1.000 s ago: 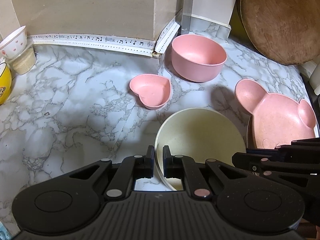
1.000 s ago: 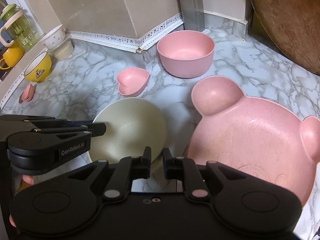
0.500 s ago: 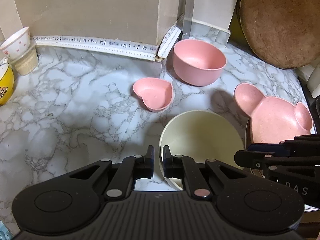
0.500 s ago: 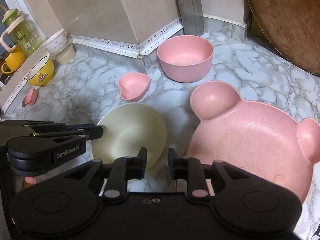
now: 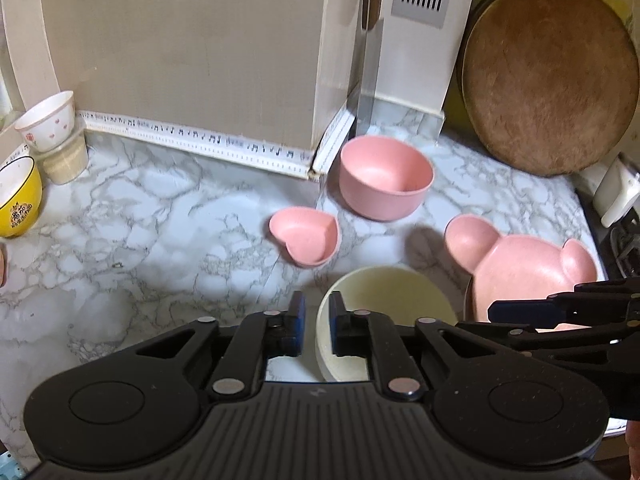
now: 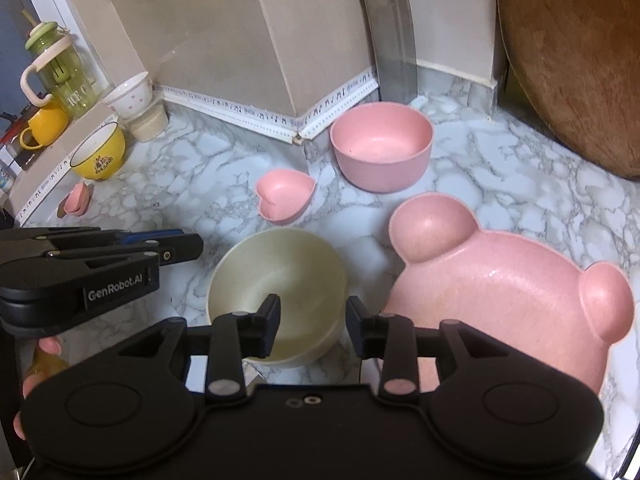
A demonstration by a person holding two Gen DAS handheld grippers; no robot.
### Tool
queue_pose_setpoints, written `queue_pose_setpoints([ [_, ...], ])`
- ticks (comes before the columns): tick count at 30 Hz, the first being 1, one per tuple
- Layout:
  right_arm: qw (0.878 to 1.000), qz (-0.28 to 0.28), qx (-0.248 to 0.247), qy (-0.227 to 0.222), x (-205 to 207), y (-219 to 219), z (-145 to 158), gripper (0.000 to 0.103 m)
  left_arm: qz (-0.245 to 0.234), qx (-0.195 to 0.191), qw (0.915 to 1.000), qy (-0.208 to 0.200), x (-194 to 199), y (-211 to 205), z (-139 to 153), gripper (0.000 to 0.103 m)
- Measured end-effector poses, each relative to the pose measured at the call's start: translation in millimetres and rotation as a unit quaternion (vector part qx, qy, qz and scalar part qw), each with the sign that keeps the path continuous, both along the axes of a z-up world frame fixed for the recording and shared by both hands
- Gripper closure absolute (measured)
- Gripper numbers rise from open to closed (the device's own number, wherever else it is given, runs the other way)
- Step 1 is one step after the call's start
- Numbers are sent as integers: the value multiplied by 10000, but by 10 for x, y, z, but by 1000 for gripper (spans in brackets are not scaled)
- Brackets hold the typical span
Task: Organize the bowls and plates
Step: 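Move both grippers to the pink bowl beside the cleaver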
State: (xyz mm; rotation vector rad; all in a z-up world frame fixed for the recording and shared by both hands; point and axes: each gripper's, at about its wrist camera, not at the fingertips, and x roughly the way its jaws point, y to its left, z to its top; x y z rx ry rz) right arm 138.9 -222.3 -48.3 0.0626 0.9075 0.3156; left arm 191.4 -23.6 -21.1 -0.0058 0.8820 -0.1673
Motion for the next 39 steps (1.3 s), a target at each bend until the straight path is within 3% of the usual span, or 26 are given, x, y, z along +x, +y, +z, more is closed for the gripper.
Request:
queue_pose_setpoints([
  [1, 10000, 22, 22, -25, -8, -4, 20, 63, 13, -31, 10000, -28, -5, 6, 21, 83],
  [6, 9998, 76, 17, -196, -42, -12, 126, 56, 58, -85, 9996, -246, -39, 4, 117, 38],
  [12, 9988, -11, -66, -493, -53, -107, 255, 32, 23, -48, 9994, -356, -20, -9, 179, 37],
  [15, 9981, -123, -92, -591, -10, -195, 312, 23, 29, -56, 9991, -415, 5, -23, 202, 27],
  [20, 9966, -384, 16, -722, 154, -401, 409, 5, 111, -108, 9984, -544, 88, -81, 248, 25],
  [28, 9950, -642, 240, -721, 510, -684, 507, 4, 271, -151, 9977, -607, 350, -264, 295, 25],
  [39, 9963, -559, 8, -645, 1037, -796, 422, 4, 416, 10, 9983, -406, 815, -539, 171, 25],
])
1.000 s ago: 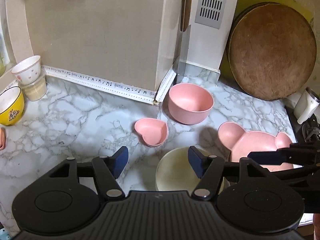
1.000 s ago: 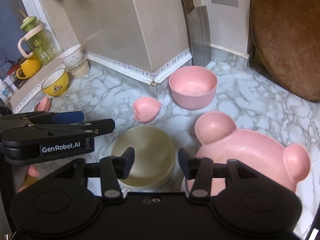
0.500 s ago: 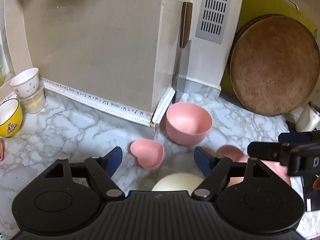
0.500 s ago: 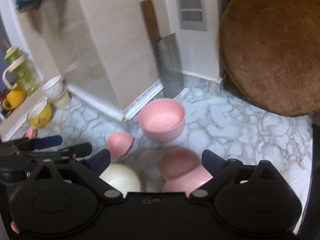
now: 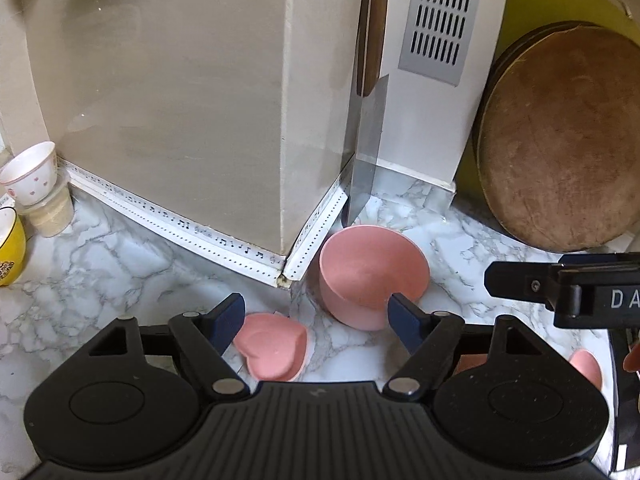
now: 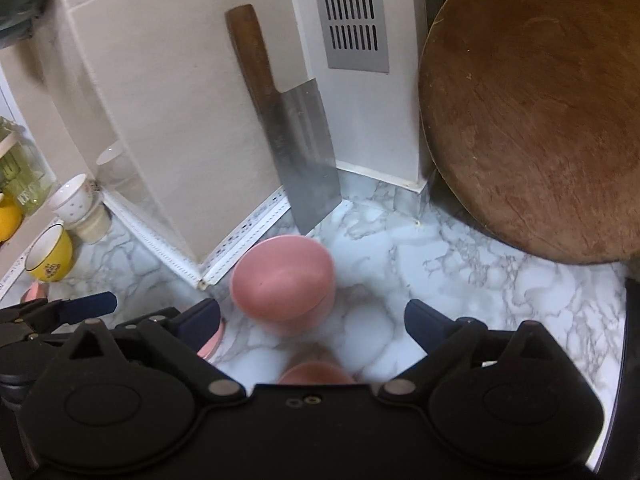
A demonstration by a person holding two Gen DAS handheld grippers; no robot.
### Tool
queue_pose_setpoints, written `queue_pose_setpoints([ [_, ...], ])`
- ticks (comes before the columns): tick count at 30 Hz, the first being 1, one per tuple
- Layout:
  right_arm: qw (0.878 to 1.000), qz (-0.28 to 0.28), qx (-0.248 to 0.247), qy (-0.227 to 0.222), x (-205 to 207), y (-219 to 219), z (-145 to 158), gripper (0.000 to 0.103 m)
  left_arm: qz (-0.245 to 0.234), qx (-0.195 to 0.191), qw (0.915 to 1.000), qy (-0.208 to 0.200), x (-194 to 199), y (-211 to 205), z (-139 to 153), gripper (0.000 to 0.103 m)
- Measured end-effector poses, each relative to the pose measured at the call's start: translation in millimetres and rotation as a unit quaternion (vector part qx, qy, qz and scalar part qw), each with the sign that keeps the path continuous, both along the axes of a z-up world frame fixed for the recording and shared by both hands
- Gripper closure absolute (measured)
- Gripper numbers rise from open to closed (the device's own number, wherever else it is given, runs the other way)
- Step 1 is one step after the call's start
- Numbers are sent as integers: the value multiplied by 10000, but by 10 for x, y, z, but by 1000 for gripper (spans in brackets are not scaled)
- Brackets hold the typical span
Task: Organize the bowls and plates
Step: 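Move both grippers to the pink bowl beside the cleaver, then close both grippers on the rim of the pink bowl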
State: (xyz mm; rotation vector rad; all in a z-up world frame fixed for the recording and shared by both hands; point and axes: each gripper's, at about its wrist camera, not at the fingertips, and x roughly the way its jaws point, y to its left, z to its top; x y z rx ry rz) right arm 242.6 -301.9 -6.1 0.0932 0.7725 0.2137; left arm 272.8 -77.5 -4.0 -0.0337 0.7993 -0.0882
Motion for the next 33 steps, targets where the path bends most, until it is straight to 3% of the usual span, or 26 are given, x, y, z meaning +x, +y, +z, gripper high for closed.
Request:
queue_pose_setpoints([
  [11, 9989, 39, 36, 459, 665, -92, -303, 11, 117, 393, 9989, 238, 494, -313, -260, 25],
  [15, 9982, 98, 30, 596, 841, -99, -421, 14, 244, 308, 9986, 355, 647, -330, -347, 25],
  [23, 9965, 181, 89, 817, 1079, -93, -574, 35, 387, 142, 9975, 574, 829, -355, -513, 25],
  [30, 9946, 376, 113, 958, 1182, -28, -680, 54, 427, -74, 9958, 803, 927, -334, -639, 56],
  [33, 9938, 448, 110, 1007, 1197, -2, -719, 68, 488, -221, 9944, 914, 964, -291, -680, 69],
])
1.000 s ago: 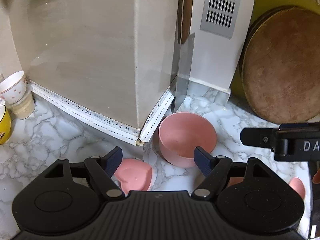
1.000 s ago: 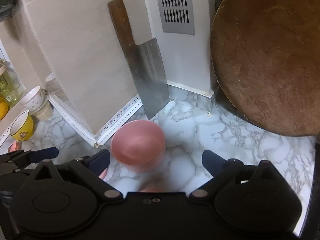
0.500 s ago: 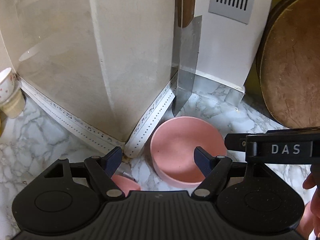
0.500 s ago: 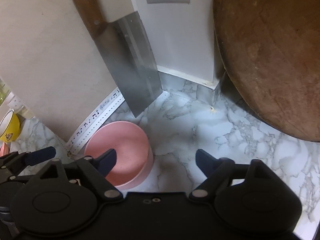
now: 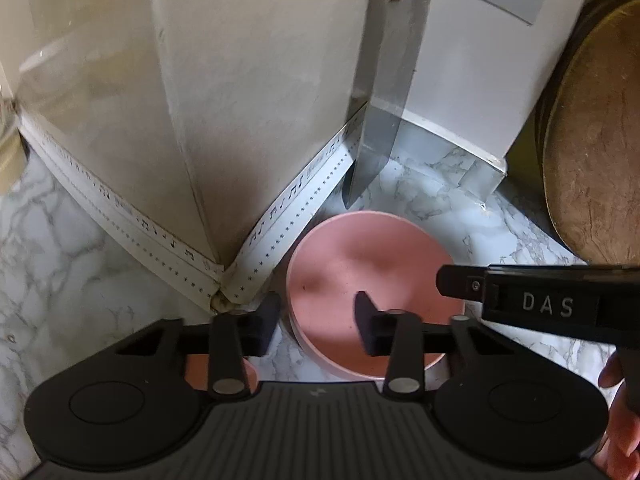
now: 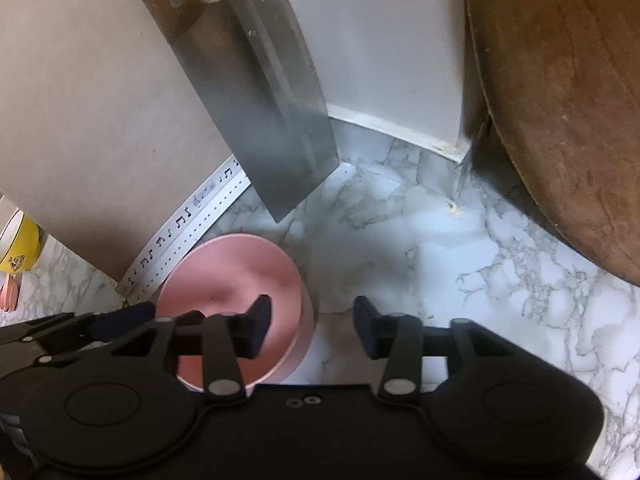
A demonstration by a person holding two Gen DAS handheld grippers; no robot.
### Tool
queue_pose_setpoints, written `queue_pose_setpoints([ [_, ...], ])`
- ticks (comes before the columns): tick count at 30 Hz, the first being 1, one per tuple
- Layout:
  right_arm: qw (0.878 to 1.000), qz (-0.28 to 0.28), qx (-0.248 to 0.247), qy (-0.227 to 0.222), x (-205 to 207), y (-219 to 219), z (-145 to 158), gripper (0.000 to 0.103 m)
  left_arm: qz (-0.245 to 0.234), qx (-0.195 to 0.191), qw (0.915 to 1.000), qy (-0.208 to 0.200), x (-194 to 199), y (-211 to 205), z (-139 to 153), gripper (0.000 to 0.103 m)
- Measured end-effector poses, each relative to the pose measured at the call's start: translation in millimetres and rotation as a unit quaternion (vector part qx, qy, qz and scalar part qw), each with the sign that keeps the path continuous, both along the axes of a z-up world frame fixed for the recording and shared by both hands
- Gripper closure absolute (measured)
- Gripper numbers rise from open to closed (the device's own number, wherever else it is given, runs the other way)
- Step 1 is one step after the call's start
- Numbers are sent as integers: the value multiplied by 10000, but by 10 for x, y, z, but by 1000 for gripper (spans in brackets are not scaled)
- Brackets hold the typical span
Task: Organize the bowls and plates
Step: 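Close both grippers on the rim of the pink bowl, then lift and carry the pink bowl over the cream bowl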
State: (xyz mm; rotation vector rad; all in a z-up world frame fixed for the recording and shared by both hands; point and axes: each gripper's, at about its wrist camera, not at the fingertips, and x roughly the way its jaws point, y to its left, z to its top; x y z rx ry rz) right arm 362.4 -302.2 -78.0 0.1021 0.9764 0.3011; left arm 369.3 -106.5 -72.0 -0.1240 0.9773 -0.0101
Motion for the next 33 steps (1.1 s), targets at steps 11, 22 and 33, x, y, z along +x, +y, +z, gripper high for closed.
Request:
queue_pose_setpoints([
  [11, 9999, 154, -31, -10, -12, 41, -35, 95, 178, -134, 9997, 51, 23, 90, -26, 89],
  [22, 9997, 73, -207, -140, -117, 23, 81, 97, 94, -118, 9999, 12, -38, 52, 53, 90],
  [33, 9994, 3, -202, -297, -470, -21, 353, 96, -143, -113, 9998, -79, -272, 56, 311, 90],
])
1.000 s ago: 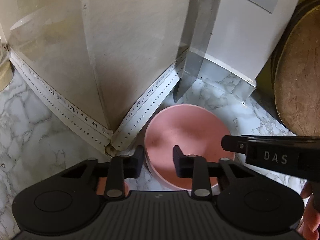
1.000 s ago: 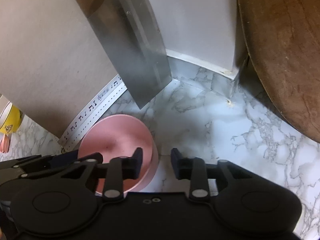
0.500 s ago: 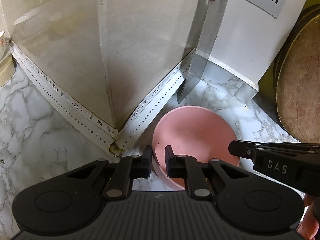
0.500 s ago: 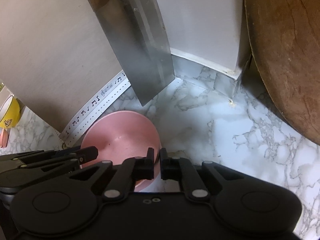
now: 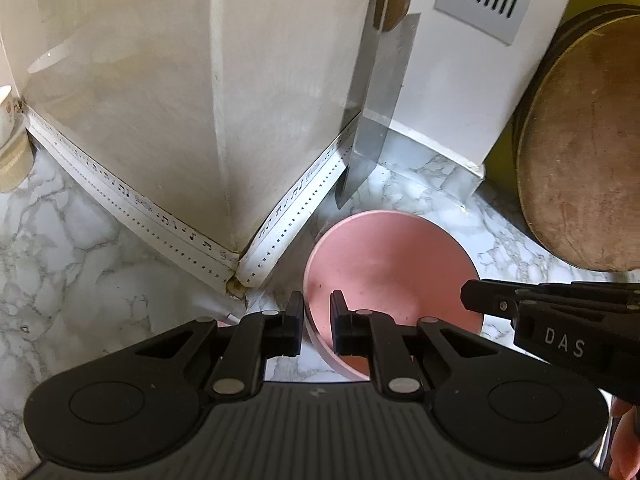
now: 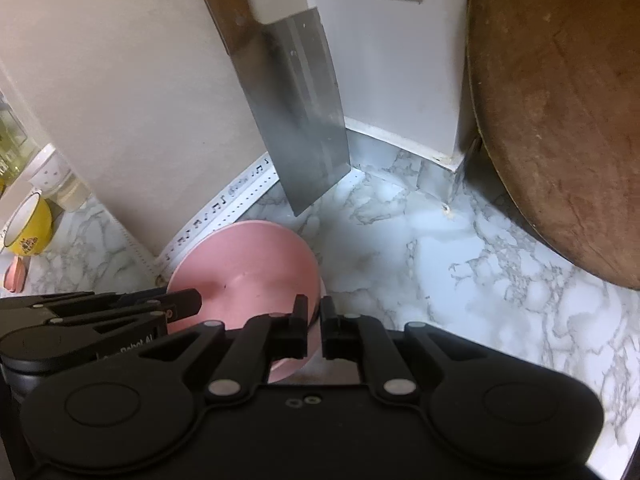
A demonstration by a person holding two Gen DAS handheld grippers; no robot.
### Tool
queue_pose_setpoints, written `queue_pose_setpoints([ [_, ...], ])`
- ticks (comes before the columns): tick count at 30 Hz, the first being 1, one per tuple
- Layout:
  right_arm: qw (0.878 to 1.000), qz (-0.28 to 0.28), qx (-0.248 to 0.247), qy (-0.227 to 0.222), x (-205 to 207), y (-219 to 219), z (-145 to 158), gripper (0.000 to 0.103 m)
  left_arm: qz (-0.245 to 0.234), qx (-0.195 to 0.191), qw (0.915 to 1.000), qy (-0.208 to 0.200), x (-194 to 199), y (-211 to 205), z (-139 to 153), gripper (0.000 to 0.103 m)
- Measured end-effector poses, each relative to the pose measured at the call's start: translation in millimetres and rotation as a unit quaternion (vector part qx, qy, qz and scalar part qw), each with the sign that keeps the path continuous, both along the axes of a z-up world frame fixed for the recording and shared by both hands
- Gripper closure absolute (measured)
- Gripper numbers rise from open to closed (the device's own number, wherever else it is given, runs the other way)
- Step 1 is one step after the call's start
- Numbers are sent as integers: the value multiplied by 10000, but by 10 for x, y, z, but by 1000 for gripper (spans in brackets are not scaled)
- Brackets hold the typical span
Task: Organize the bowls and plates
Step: 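Lift and carry the pink bowl over the cream bowl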
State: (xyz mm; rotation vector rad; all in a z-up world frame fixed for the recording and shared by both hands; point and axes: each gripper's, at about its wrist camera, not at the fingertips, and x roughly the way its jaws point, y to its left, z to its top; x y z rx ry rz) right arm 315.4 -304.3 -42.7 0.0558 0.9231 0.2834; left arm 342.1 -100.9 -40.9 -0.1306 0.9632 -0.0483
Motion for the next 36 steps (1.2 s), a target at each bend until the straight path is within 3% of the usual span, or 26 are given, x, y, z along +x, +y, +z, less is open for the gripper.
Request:
queue_pose_setpoints([
  [19, 9996, -101, 112, -240, -834, 207, 356, 96, -301, -30, 9993, -240, -732, 226, 345, 90],
  [36, 9997, -66, 186, -175, -1383, 510, 285, 95, -332, -39, 9993, -163, -1293, 533, 322, 90],
])
